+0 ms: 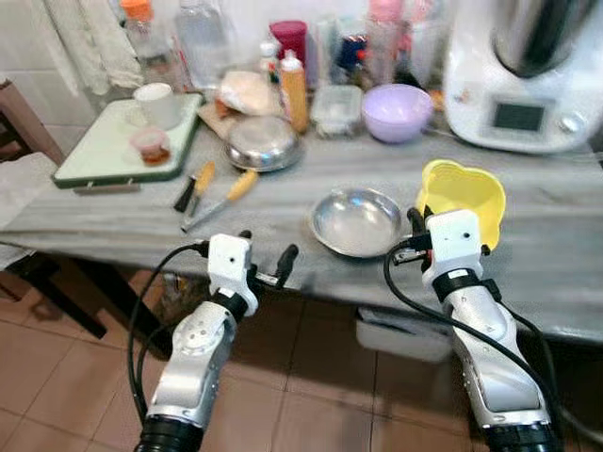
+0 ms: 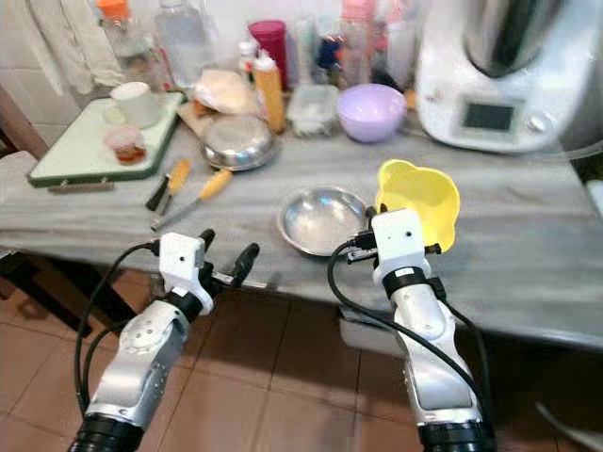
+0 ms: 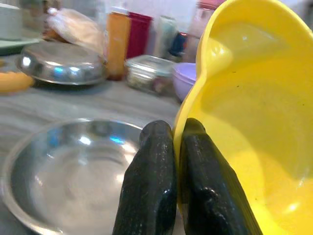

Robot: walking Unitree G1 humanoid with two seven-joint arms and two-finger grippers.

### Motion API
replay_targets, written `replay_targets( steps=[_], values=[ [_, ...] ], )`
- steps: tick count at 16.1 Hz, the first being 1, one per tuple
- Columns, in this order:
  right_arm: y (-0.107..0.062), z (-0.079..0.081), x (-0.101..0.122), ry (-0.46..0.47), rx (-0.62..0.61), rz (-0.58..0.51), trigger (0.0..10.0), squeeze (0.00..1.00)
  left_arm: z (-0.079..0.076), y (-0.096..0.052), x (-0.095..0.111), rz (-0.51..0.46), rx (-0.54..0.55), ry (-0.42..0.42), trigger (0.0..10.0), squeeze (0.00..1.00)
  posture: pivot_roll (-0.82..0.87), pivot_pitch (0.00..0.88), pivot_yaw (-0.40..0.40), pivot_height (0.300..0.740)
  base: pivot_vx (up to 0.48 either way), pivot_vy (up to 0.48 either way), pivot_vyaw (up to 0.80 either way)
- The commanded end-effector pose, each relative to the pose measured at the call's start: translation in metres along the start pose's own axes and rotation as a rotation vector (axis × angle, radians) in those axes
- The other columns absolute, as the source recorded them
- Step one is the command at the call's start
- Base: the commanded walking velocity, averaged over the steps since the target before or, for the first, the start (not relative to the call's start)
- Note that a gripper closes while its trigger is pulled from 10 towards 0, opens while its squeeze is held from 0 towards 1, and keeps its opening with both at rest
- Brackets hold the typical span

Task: Setting the table

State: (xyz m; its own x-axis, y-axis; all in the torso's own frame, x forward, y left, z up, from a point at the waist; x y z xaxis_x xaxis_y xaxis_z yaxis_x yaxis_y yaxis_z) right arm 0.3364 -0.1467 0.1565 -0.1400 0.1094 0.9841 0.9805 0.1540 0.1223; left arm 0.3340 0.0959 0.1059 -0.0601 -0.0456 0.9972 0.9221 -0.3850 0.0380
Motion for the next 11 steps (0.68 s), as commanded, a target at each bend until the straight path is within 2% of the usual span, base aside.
replay_targets(
  steps=[1, 7, 9, 11],
  values=[
    [0.002, 0.011, 0.008, 0.004, 0.035, -0.027, 10.0, 0.0, 0.01, -0.003, 0.003, 0.001, 0.02, 0.012, 10.0, 0.0, -0.07, 0.083, 0.073, 0.74, 0.319, 0.0, 0.0],
    [0.001, 0.012, 0.009, 0.001, 0.044, -0.03, 10.0, 0.0, 0.013, -0.014, 0.01, -0.028, -0.013, 0.068, 10.0, 0.0, -0.06, 0.086, 0.07, 0.74, 0.0, 0.0, 0.0],
    [0.001, 0.015, 0.011, 0.001, 0.055, -0.034, 10.0, 0.0, 0.009, -0.022, 0.012, -0.036, -0.076, 0.09, 10.0, 0.0, -0.06, 0.093, 0.066, 0.74, 0.0, 0.0, 0.0],
    [0.003, 0.021, 0.014, 0.008, 0.092, -0.041, 10.0, 0.0, 0.001, -0.034, 0.012, -0.032, -0.184, 0.12, 10.0, 0.0, -0.05, 0.101, 0.063, 0.74, 0.0, 0.0, 0.0]
  ],
)
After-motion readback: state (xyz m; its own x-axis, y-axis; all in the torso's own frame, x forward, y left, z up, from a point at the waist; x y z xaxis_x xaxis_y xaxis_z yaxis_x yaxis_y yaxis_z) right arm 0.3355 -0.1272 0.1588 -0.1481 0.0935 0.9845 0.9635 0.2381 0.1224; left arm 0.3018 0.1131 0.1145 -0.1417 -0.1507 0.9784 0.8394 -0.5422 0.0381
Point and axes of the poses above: a point about 5 cm out from each wrist's last joint towards the gripper, its own y axis pointing out of the wrist towards the gripper, its own x axis along the axis of the wrist's last joint, z = x × y, the point moved 4 cm from there along y, pointing out of the wrist towards the gripper, and after that the axes turned 8 degrees about y, right-handed, at the moved point
